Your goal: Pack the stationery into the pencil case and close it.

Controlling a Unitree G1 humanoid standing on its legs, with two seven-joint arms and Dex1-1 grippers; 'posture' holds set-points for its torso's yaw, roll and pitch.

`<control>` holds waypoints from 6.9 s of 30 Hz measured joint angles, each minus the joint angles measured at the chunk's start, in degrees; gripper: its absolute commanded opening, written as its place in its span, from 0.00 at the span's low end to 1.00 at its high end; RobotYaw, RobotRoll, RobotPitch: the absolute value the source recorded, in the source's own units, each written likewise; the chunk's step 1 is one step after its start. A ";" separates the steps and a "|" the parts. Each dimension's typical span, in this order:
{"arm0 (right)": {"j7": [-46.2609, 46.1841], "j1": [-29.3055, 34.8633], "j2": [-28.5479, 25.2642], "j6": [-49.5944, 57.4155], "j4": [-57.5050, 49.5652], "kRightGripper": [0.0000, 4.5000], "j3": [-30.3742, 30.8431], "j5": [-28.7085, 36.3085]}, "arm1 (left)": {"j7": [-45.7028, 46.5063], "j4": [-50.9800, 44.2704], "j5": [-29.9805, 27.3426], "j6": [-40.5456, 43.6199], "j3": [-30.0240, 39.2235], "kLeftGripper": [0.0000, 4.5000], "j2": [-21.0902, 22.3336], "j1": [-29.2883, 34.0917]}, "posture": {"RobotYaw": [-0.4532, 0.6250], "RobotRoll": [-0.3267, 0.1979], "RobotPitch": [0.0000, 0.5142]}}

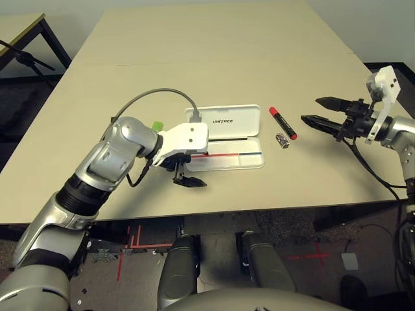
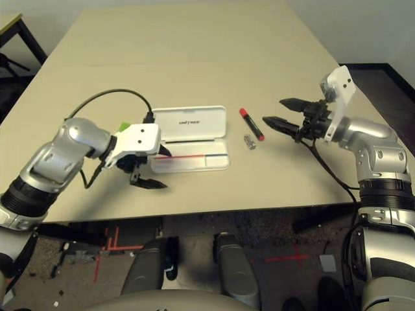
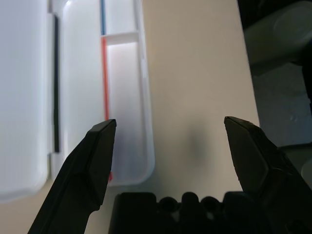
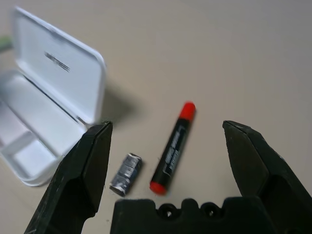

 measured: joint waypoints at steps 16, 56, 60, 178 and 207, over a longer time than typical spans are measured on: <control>-12.37 -11.74 6.73 13.65 10.06 1.00 6.25 -7.46 | 0.52 -1.22 -8.25 0.69 7.52 0.99 3.99 4.45 | 0.44 0.62 0.31; -10.38 -10.57 3.25 14.60 9.18 0.12 8.71 -14.29 | 5.79 -1.69 -11.90 0.63 8.93 1.00 6.43 8.78 | 0.42 0.62 0.35; -3.56 -7.88 -1.78 14.33 3.66 0.12 8.43 -12.46 | 5.78 0.12 -11.89 -0.37 10.10 1.00 6.87 8.68 | 0.42 0.62 0.35; 34.89 -1.56 0.42 -8.04 -7.63 1.00 10.43 13.91 | 41.39 23.45 -5.68 30.04 9.63 0.24 -2.77 -4.53 | 0.43 0.62 0.31; 35.04 -4.80 3.67 -6.85 -4.57 1.00 12.68 16.87 | 14.97 -11.37 -9.37 10.46 6.79 0.24 17.46 10.18 | 0.49 0.62 0.30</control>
